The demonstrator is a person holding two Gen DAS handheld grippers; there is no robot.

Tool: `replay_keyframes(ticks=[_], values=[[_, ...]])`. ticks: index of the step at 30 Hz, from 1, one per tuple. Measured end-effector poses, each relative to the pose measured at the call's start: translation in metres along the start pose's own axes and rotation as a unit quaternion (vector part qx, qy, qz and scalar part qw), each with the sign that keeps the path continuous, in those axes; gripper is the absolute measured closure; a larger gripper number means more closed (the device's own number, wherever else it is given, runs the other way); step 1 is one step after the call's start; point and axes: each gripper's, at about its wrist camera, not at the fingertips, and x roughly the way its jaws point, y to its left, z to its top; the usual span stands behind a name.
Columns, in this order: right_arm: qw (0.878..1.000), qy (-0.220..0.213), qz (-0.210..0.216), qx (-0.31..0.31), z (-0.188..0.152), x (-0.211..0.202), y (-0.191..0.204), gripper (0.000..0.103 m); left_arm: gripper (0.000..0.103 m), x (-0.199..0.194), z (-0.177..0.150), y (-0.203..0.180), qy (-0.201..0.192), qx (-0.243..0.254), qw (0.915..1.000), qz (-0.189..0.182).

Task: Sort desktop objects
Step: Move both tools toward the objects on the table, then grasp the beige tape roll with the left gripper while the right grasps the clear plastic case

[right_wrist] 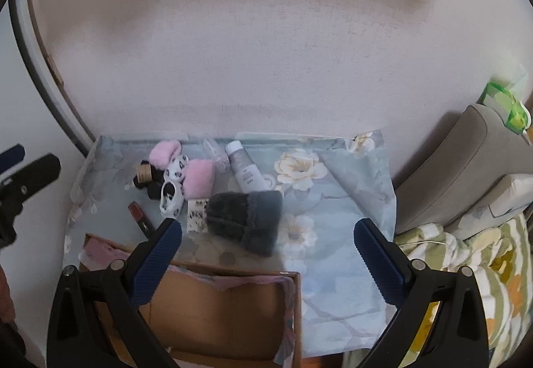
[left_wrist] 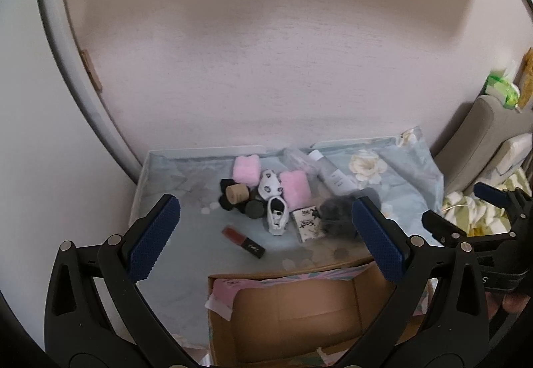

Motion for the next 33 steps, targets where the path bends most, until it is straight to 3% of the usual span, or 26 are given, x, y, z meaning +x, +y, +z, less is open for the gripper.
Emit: replay_keyframes(ticks=[6,10,15,20,26,33], values=[[1.0,-0.008,0.022,-0.006,0.001,-0.004,-0.016,0.0,0.0,0.012,0.002,0.029,0.021,-0.015,0.9997,-0.004],[1.0,0.013,0.019,-0.016,0.003,0.008,-0.035,0.0,0.0,0.027,0.002,0.057,0.041,-0.016,0.999,-0.004],[0.998,0.049,0.042,-0.015,0.006,0.032,-0.049,0.0,0.001,0.061,0.0,0.078,0.08,0.001,0.9968,0.0],[0.994,0.059,0.08,-0.034,0.018,0.063,-0.044,0.0,0.003,0.105,0.001,0.081,0.108,0.003,0.9939,-0.021],[0.986,0.075,0.12,-0.089,0.043,0.116,-0.015,0.002,0.014,0.16,0.001,0.07,0.12,0.043,0.9912,-0.036],[0.974,0.095,0.15,-0.14,0.071,0.191,0.029,0.018,0.033,0.218,-0.003,0.074,0.155,0.049,0.9857,-0.046]])
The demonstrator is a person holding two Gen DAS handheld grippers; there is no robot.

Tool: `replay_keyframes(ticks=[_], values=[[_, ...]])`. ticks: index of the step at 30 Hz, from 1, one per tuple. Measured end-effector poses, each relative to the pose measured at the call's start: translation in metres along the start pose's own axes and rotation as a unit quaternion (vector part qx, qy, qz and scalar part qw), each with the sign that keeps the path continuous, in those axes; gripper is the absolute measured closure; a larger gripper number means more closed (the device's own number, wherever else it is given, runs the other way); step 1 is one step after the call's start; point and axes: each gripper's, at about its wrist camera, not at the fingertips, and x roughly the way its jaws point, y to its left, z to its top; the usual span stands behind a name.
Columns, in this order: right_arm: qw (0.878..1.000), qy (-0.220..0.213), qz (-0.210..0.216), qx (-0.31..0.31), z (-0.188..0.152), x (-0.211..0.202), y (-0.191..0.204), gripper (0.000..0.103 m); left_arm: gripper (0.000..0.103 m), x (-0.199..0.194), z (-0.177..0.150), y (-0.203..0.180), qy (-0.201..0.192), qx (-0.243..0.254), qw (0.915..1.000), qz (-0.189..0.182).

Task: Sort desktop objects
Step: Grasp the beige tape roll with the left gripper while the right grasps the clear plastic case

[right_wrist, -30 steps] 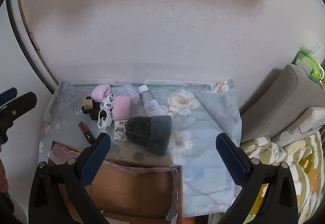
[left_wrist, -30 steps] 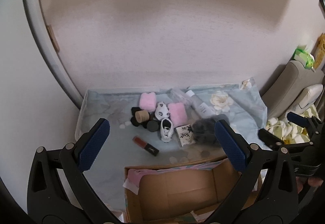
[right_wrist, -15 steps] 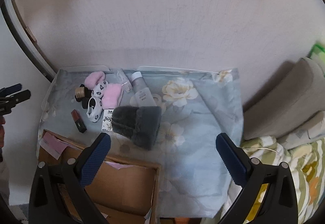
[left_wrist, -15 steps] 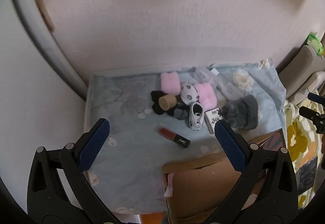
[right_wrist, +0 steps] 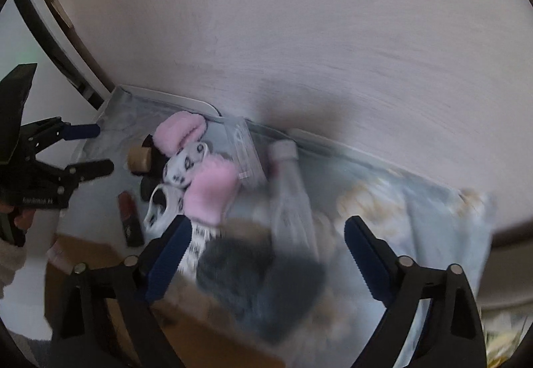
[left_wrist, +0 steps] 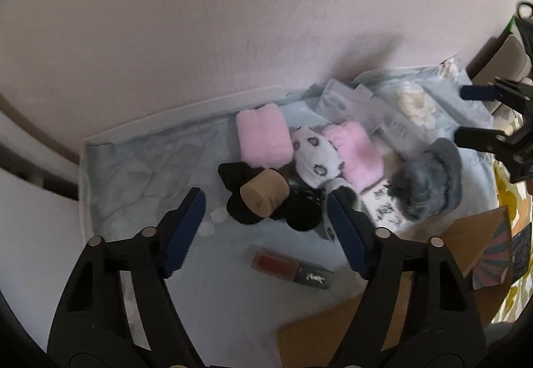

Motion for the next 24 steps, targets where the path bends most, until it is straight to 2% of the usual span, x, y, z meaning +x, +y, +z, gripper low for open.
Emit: replay_keyframes(ticks=[1,4,8,11,13,17,20,22,24], values=[[1.0,0.005,0.001,-0.004,0.006,0.011,0.002,0.027,0.035,0.006,0.001,0.002,0.005,-0.004,1.0,-0.002],[1.0,0.018,0.008,-0.013,0.018,0.037,0.009,0.037,0.036,0.022,0.004,0.004,0.018,-0.025,0.9995,-0.005],[0.999,0.024,0.0,-0.034,0.026,0.055,0.017,0.041,0.036,0.035,0.006,0.006,0.036,-0.059,0.9976,-0.004],[0.999,0.026,0.005,-0.032,0.032,0.063,0.017,0.044,0.037,0.044,0.007,0.007,0.052,-0.084,0.995,0.015],[0.999,0.027,0.01,-0.029,0.034,0.066,0.016,0.048,0.05,0.049,0.007,0.01,0.065,-0.106,0.992,0.021],[0.999,0.031,0.021,-0.03,0.044,0.078,0.016,0.057,0.051,0.05,0.007,0.011,0.07,-0.131,0.9885,0.028],[0.998,0.038,0.025,-0.03,0.049,0.088,0.018,0.067,0.052,0.054,0.006,0.014,0.076,-0.152,0.985,0.031],[0.998,0.04,0.02,-0.031,0.053,0.096,0.023,0.071,0.063,0.056,0.004,0.017,0.08,-0.174,0.9811,0.026],[0.998,0.038,0.015,-0.037,0.053,0.097,0.023,0.074,0.065,0.058,0.0,0.019,0.088,-0.186,0.978,0.033]])
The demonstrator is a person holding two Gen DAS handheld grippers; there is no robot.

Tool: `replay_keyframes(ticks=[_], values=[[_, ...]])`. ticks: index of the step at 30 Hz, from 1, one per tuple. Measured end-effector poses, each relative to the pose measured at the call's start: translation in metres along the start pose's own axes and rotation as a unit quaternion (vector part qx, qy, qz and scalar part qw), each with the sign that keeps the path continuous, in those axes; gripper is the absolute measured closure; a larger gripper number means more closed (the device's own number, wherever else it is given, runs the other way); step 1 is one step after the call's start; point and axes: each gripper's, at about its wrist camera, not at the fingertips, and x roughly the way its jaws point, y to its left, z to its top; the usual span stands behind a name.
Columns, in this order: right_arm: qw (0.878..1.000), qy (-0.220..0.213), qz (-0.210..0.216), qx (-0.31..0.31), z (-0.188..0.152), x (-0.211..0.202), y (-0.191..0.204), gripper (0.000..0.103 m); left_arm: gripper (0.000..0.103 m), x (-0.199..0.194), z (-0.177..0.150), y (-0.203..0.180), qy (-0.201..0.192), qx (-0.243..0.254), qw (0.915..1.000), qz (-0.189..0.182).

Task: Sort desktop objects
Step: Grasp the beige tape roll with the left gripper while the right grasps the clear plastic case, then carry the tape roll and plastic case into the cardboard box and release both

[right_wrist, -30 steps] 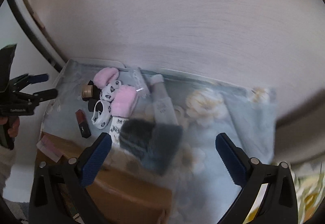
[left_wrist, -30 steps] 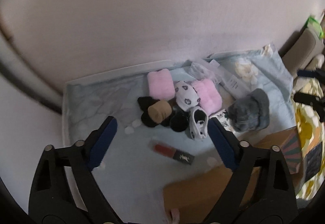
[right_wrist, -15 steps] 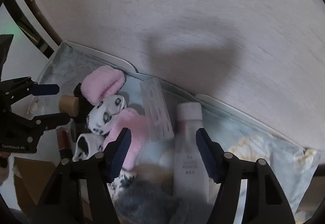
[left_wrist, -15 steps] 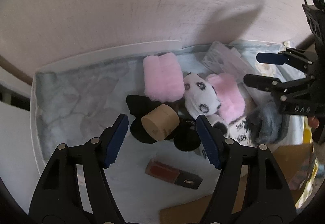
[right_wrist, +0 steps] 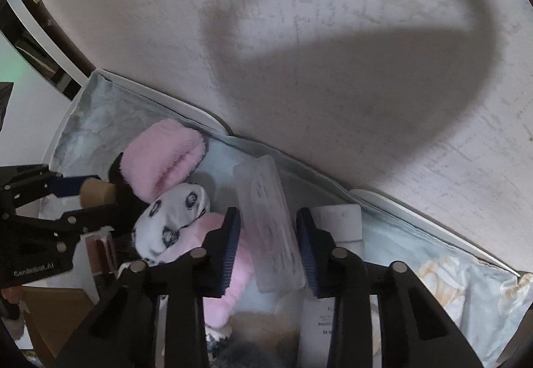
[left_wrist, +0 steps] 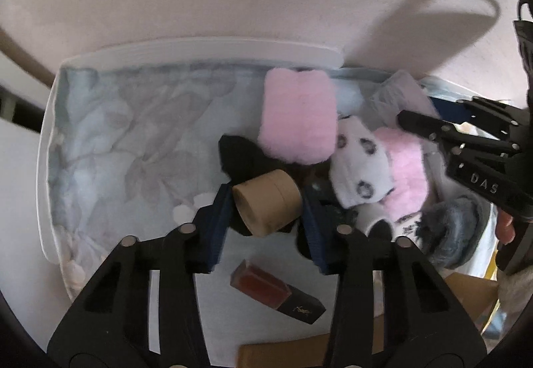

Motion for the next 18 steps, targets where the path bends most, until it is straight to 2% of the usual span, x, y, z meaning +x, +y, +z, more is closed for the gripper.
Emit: replay_keyframes(ticks=[4,9,18], values=[[1.0,-0.004,-0.005,-0.001,0.001,-0.001,0.001,0.076,0.066,-0.001,-0.006,0.009,0.006,-0.022,0.9997,-0.007],[1.0,-0.016,-0.01,-0.003,0.003,-0.011,0.004,0.077,0.066,-0.018,-0.012,0.017,-0.004,-0.049,0.9985,-0.025],[0.999,-0.028,-0.004,-0.015,0.001,-0.052,0.008,0.078,0.066,-0.061,-0.027,0.008,-0.034,-0.04,0.9982,-0.029]])
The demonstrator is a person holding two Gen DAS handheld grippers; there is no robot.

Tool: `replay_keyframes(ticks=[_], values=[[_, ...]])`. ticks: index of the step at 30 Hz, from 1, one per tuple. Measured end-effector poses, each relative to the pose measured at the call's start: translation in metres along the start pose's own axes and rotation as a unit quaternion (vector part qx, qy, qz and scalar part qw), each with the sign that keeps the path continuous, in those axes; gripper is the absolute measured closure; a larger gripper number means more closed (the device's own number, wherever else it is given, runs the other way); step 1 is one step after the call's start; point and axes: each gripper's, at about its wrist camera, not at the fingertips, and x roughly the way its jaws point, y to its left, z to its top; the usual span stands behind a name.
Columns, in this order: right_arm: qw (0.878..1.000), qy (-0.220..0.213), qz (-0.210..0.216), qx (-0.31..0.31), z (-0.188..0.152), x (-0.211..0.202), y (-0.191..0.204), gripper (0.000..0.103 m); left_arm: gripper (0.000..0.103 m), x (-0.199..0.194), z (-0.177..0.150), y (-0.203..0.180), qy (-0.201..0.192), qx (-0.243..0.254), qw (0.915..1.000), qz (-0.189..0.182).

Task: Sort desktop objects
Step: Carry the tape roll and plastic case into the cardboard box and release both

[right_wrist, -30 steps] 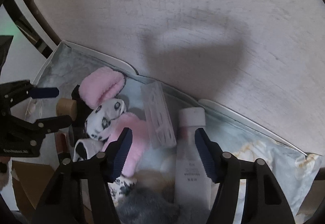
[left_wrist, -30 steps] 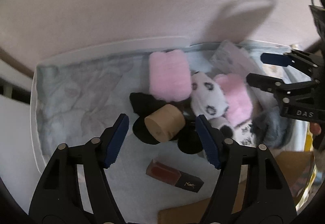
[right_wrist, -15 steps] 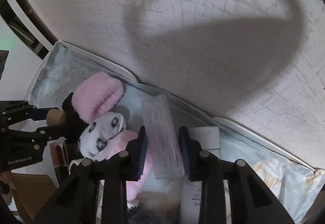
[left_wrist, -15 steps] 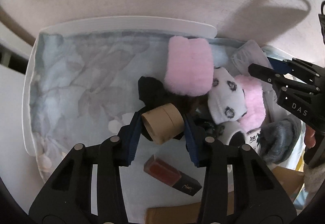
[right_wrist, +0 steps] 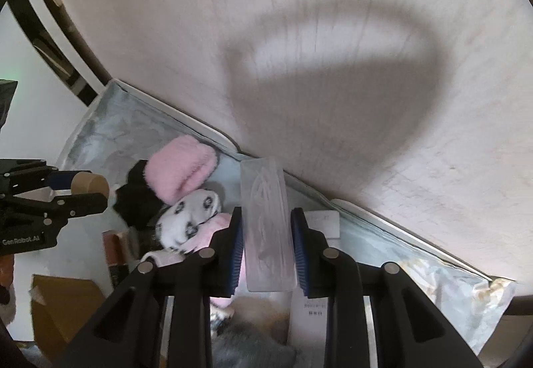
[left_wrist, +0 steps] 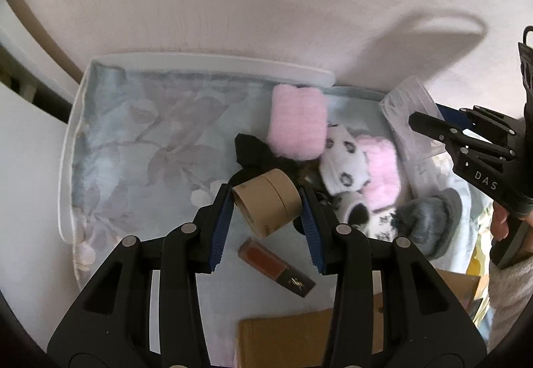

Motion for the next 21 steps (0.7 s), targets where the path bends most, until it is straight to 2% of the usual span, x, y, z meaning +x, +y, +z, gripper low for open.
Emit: replay_keyframes(ticks=[9,14,21], values=[[1.0,-0.019,0.004,-0.015,-0.019,-0.074,0.016,0.078,0.066,-0.049,0.02,-0.019,-0.033,0.044,0.9985,0.0],[0.999,-0.031,0.012,-0.028,-0.043,-0.111,0.043,0.078,0.066,-0.095,-0.007,-0.033,-0.051,0.067,0.9964,-0.007],[0.998,-0.037,0.028,-0.044,-0.089,-0.15,0.071,0.078,0.066,-0.119,-0.046,-0.056,-0.06,0.101,0.9926,-0.031]])
